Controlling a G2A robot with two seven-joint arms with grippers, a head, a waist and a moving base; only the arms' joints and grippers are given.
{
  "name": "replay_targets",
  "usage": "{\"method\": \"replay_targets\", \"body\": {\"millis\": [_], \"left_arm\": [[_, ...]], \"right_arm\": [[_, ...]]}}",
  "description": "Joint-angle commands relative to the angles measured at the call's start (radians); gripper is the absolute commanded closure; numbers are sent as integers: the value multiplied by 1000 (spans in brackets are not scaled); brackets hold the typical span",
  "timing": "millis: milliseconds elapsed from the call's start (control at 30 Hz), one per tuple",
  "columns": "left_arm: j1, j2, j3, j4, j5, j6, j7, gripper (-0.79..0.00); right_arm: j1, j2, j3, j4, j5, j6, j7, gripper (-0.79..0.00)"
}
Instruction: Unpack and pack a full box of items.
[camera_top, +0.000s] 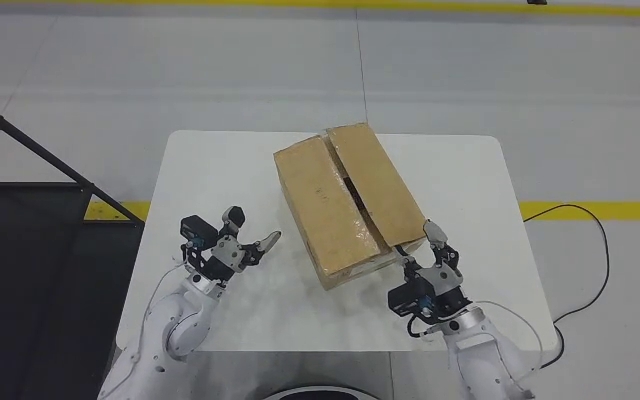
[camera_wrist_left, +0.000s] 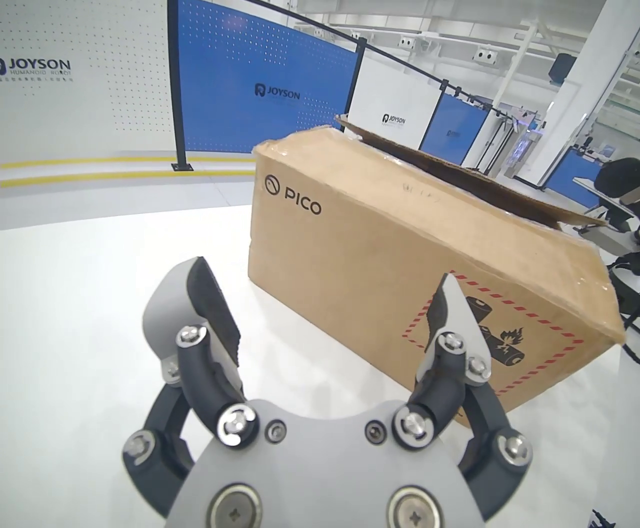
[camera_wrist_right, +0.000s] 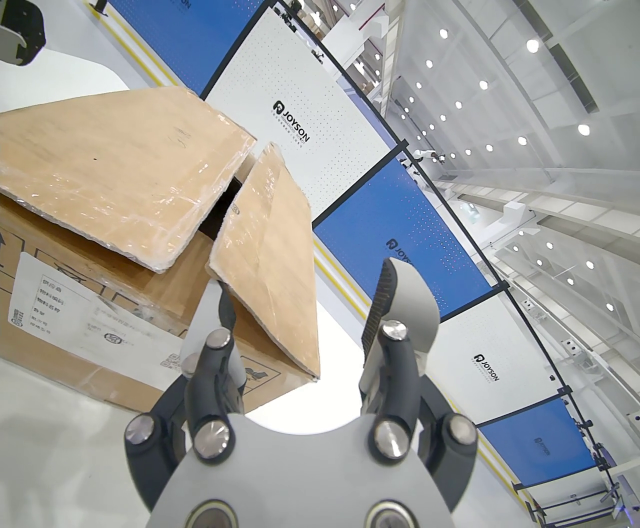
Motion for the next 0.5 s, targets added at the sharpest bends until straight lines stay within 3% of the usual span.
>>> {"method": "replay_targets", "body": {"millis": [0,67,200,267,467], "left_arm": [[1,0,0,1,1,-2,1,-785],[3,0,-2,1,2,1,4,-785],[5,0,-8,5,-2,4,10,-785],[5,-1,-9,9,-9,4,9,-785],[11,-1,-25,0,-28,13,22,-785]], "right_arm": [[5,-1,-5,4,-5,-1,9,-542],[13,-2,-12,10,-6,-4,13,-502],[34,-5,-24,26,-6,-13,24,-514],[43,-6,-30,30,-2,-14,26,-354],[62,-9,-36,38,14,-15,28,-206]]}}
